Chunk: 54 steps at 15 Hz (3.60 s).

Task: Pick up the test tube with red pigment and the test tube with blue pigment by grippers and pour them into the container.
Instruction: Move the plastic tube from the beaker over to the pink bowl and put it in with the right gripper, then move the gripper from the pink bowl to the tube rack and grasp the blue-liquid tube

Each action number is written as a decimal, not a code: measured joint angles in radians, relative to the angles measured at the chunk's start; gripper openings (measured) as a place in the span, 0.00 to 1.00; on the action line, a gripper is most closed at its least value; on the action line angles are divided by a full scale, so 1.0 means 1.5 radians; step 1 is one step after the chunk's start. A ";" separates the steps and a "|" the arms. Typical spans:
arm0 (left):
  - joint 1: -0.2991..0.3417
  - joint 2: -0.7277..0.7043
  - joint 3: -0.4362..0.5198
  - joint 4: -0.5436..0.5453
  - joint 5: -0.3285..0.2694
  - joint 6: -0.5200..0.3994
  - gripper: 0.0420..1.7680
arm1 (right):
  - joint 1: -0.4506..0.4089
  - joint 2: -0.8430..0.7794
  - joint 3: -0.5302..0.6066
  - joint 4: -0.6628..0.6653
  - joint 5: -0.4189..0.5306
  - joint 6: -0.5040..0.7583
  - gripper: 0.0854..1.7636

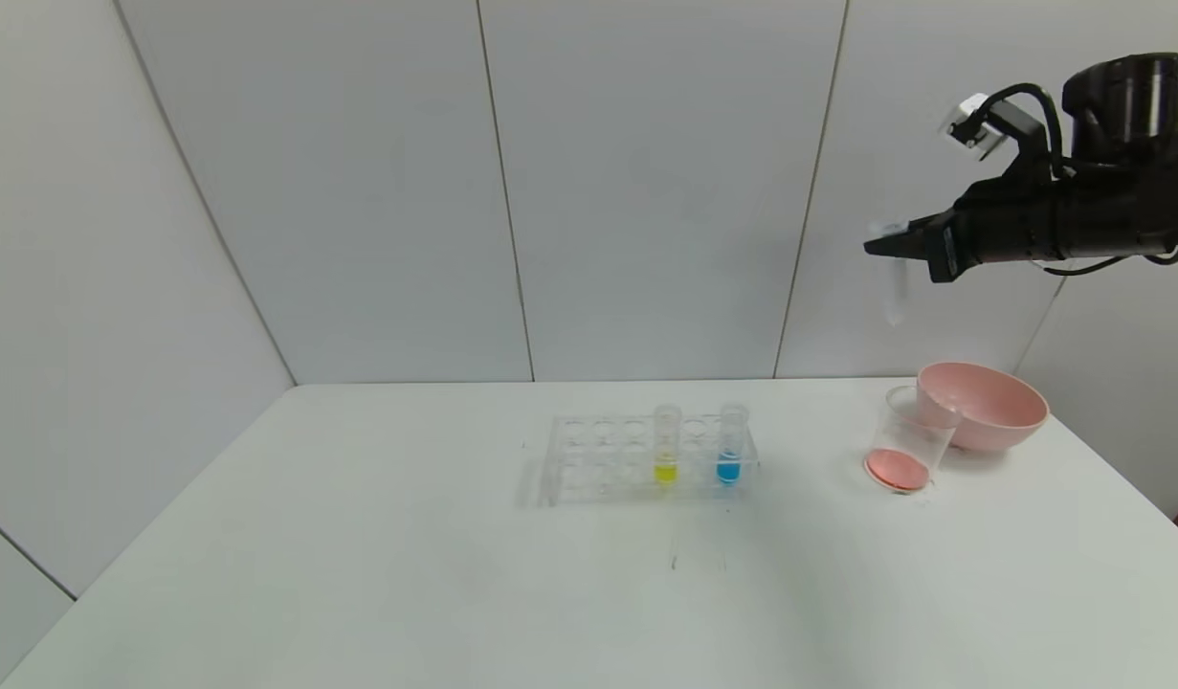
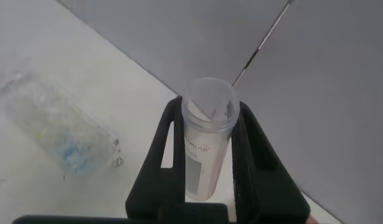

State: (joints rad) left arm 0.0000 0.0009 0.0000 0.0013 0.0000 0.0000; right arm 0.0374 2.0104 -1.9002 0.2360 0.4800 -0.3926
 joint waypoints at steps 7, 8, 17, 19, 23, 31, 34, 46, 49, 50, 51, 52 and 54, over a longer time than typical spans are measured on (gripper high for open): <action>0.000 0.000 0.000 0.000 0.000 0.000 1.00 | 0.009 -0.080 0.363 -0.430 -0.062 0.220 0.24; 0.000 0.000 0.000 0.000 0.000 0.000 1.00 | 0.010 -0.097 0.417 -0.467 -0.081 0.233 0.24; 0.000 0.000 0.000 0.000 0.000 0.000 1.00 | -0.043 -0.147 0.601 -0.640 -0.149 0.295 0.24; 0.000 0.000 0.000 0.000 0.000 0.000 1.00 | -0.071 -0.131 0.595 -0.641 -0.151 0.293 0.24; 0.000 0.000 0.000 0.000 0.000 0.000 1.00 | -0.153 -0.068 0.532 -0.642 -0.137 0.282 0.24; 0.000 0.000 0.000 0.000 0.000 0.000 1.00 | -0.230 0.114 0.416 -0.736 -0.134 0.241 0.24; 0.000 0.000 0.000 -0.001 0.000 0.000 1.00 | -0.231 0.145 0.401 -0.737 -0.131 0.245 0.24; 0.000 0.000 0.000 0.000 0.000 0.000 1.00 | -0.209 0.088 0.494 -0.743 -0.135 0.261 0.81; 0.000 0.000 0.000 0.000 0.000 0.000 1.00 | -0.174 0.006 0.619 -0.757 -0.144 0.278 0.86; 0.000 0.000 0.000 0.000 0.000 0.000 1.00 | -0.158 -0.029 0.668 -0.758 -0.157 0.280 0.87; 0.000 0.000 0.000 0.000 0.000 0.000 1.00 | -0.140 -0.062 0.713 -0.759 -0.175 0.281 0.88; 0.000 0.000 0.000 0.000 0.000 0.000 1.00 | -0.119 -0.096 0.758 -0.760 -0.197 0.282 0.89; 0.000 0.000 0.000 -0.001 0.000 0.000 1.00 | -0.060 -0.165 0.848 -0.764 -0.254 0.292 0.91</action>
State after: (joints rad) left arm 0.0000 0.0009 0.0000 0.0004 0.0000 0.0000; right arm -0.0523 1.7630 -0.6287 -0.9100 0.0987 0.0457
